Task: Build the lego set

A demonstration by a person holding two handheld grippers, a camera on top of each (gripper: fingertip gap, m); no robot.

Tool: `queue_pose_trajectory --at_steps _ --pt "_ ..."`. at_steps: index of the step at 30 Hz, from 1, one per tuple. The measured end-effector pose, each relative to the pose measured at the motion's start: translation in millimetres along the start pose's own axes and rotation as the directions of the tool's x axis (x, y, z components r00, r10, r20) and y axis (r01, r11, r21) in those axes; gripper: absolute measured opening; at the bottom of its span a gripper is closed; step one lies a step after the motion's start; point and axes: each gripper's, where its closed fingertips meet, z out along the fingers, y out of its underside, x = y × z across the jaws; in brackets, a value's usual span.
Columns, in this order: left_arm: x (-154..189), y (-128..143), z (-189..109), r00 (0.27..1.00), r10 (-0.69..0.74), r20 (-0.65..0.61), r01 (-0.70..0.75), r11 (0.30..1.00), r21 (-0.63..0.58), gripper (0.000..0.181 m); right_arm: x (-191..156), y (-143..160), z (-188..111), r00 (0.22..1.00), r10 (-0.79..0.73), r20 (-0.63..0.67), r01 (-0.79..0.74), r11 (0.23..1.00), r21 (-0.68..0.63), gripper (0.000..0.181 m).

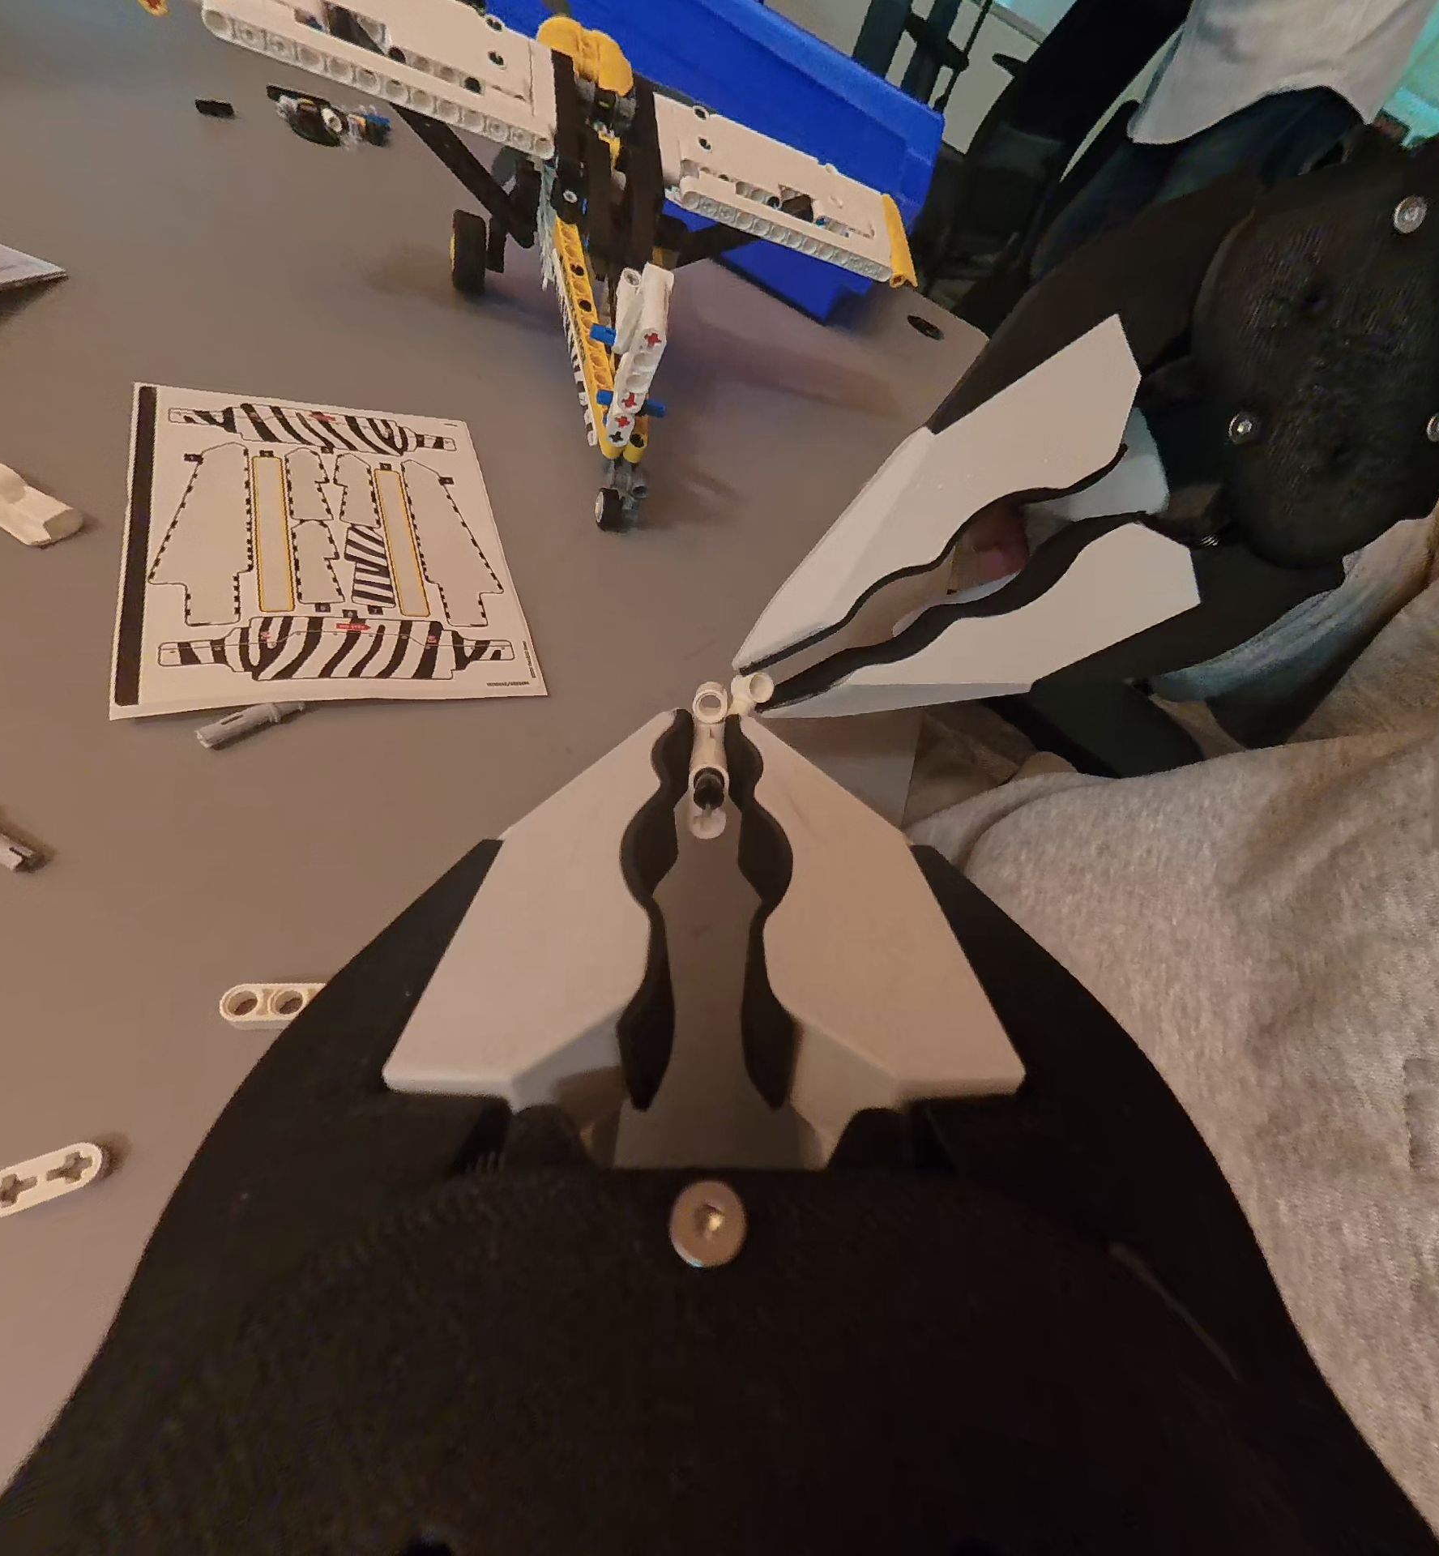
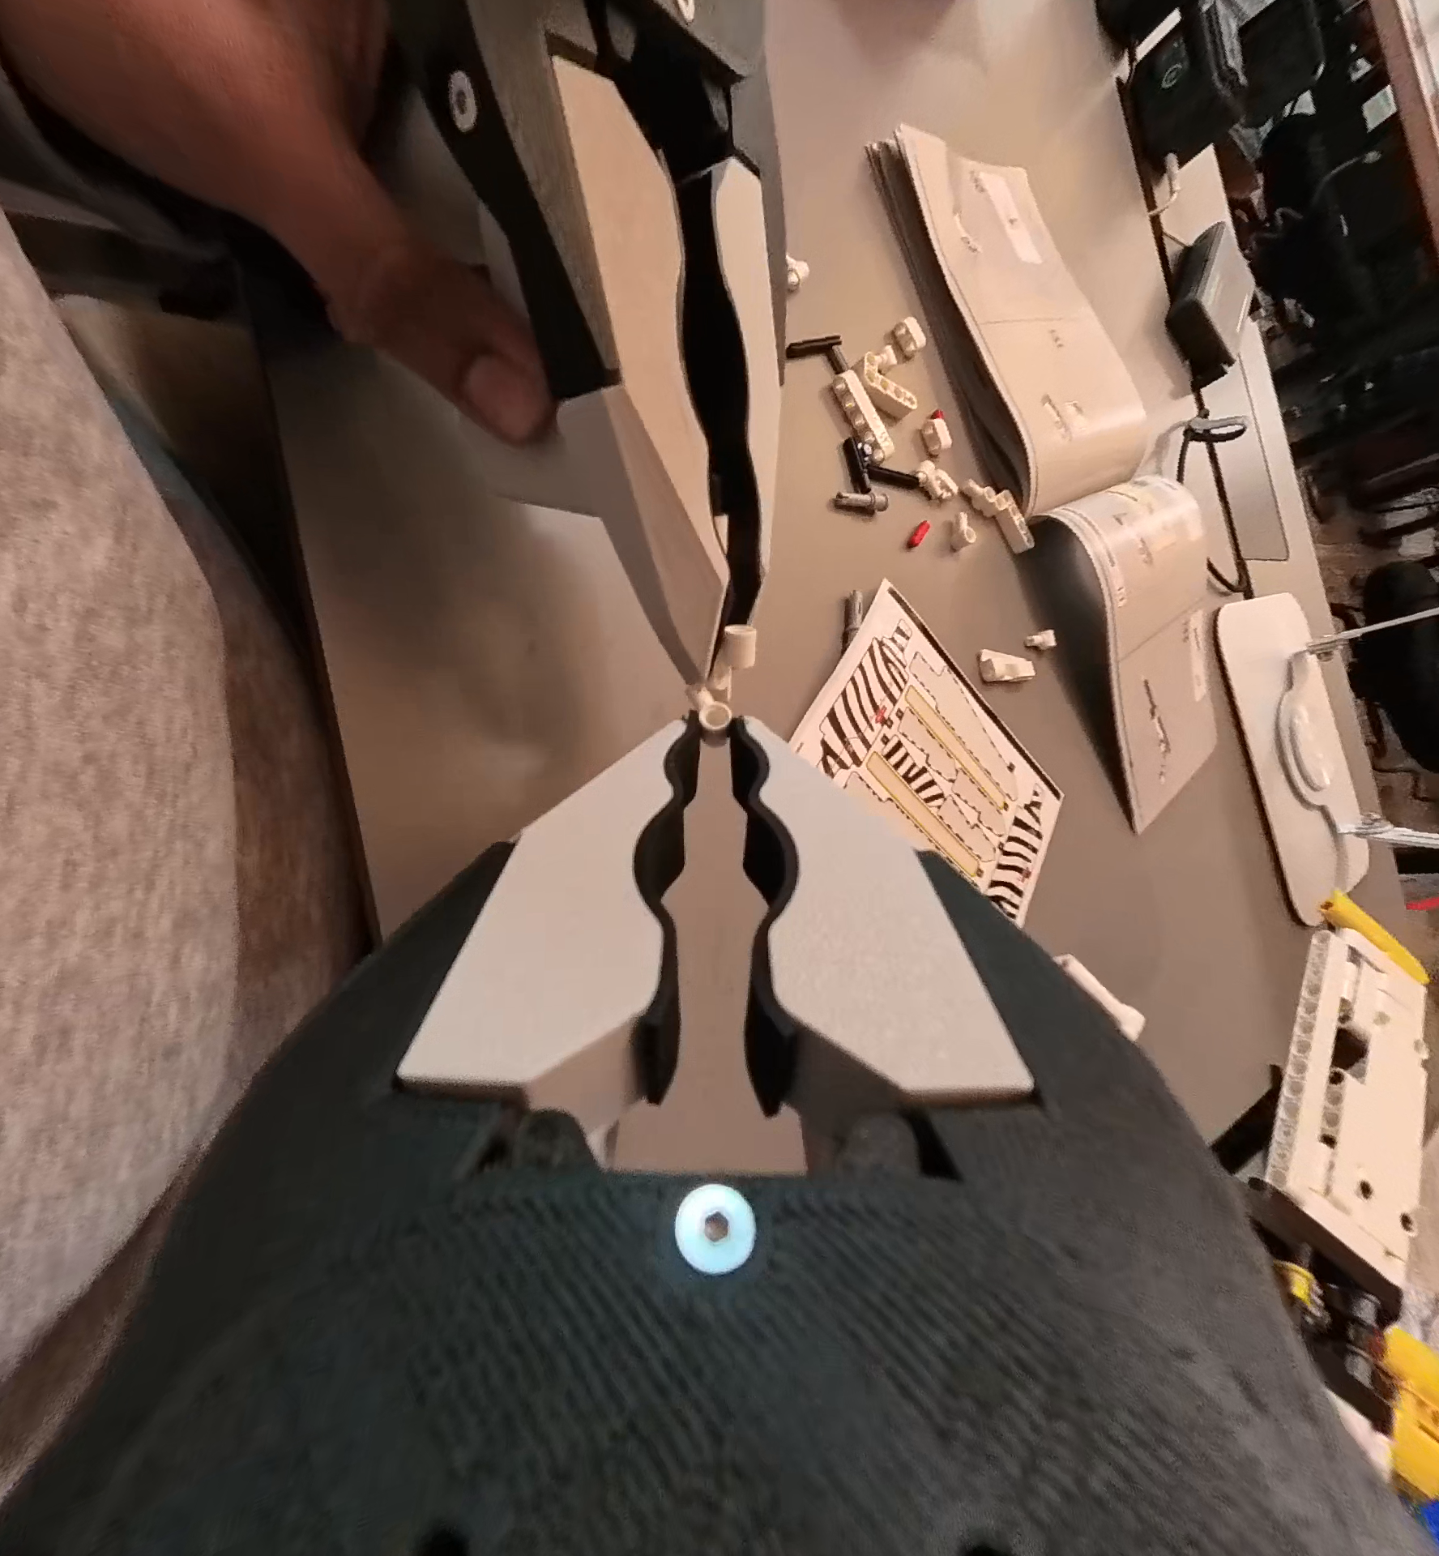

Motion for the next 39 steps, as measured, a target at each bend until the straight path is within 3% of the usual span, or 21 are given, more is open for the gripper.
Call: queue_pose_trajectory --at_steps 11,21,24,27,32,35,39 --pt "1 0 1 1.000 -0.002 -0.002 0.002 1.000 -0.001 0.005 -2 -5 -4 0.989 0.124 0.076 -0.129 0.990 0.065 0.005" --pt "2 5 3 0.999 -0.038 -0.033 0.037 0.999 -0.034 0.005 -16 39 13 0.954 0.240 0.179 -0.221 0.968 -0.118 0.005" --pt "5 14 7 0.996 -0.065 -0.056 0.059 0.994 -0.092 0.005 -18 42 18 0.898 0.376 0.227 -0.360 0.927 -0.108 0.005" --pt "6 22 11 0.995 -0.082 -0.053 0.073 0.986 -0.149 0.005 -17 36 18 0.790 0.541 0.290 -0.541 0.837 -0.088 0.006" --pt "0 17 8 0.996 -0.087 -0.021 0.084 0.991 -0.107 0.005 -3 15 2 0.664 0.635 0.395 -0.704 0.708 0.044 0.005" --pt "0 13 6 0.991 -0.123 -0.052 0.119 0.990 -0.079 0.005 4 3 -8 0.673 0.617 0.408 -0.712 0.690 0.129 0.005" --pt "8 8 7 0.978 -0.171 -0.122 0.166 0.985 -0.046 0.005 1 0 -5 0.750 0.563 0.347 -0.637 0.756 0.150 0.005"
